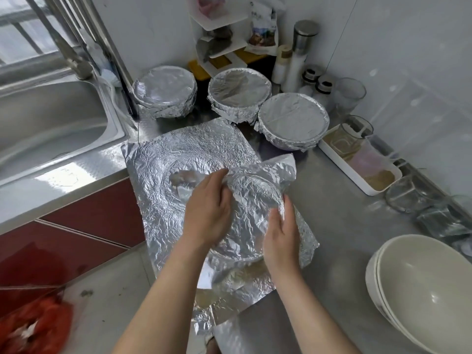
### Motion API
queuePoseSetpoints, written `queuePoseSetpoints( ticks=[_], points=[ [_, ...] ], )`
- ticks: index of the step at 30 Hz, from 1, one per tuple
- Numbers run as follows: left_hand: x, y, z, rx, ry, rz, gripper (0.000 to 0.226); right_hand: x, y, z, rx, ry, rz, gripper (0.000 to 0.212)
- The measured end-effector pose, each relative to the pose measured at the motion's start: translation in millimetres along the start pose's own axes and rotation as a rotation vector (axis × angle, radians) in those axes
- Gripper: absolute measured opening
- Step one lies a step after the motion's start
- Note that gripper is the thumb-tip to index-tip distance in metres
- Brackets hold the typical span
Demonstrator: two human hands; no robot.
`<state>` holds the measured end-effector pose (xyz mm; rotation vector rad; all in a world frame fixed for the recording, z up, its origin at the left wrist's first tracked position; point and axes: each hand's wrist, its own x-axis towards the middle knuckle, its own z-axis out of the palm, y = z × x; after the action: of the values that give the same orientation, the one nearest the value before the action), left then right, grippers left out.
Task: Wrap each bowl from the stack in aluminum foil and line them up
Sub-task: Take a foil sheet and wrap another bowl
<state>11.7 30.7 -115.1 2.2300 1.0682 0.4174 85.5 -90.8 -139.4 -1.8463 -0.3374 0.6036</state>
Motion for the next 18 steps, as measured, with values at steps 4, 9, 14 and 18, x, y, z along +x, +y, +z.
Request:
queuePoseSetpoints(
  ticks=[4, 9, 14, 18],
  points=[
    [13, -3, -1, 0.21, -0.06, 0.078, 0.048, -13, 3, 4, -0.065, 0.057, -0.058, 0.058],
    [-31, 30, 28, 0.376, -0.116, 0.308, 0.054, 27, -11, -19, -0.119, 0.004, -0.191, 0.041],
    [-52, 32, 54, 0.439, -0.151, 0.313, 0.072, 58, -16, -34, -0.193, -0.255, -0.125, 0.037],
    [-50, 28, 55, 0.488, -0.178, 0.348, 0.071, 55, -12, -36, -0.043, -0.267, -0.01, 0.036]
  ],
)
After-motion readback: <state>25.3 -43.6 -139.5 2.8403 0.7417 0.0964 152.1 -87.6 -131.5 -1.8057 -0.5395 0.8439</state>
